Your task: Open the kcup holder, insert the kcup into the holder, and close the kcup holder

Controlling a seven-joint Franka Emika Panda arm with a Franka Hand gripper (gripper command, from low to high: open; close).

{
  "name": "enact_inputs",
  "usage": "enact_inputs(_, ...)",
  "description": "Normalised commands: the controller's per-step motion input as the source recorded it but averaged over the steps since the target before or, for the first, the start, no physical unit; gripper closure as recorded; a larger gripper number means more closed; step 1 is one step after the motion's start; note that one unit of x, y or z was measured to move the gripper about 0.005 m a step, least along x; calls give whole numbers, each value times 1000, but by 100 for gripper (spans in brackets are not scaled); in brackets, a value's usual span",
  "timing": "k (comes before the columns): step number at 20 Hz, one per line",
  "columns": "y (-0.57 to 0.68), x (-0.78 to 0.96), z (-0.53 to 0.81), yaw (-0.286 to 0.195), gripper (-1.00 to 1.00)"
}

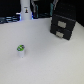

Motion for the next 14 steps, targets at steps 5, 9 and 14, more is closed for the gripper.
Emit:
enact_inputs(5,654,-260,143,-181,-100)
enact_inputs(9,657,-282,109,-184,-100)
enact_inputs(14,701,-214,10,-194,-100)
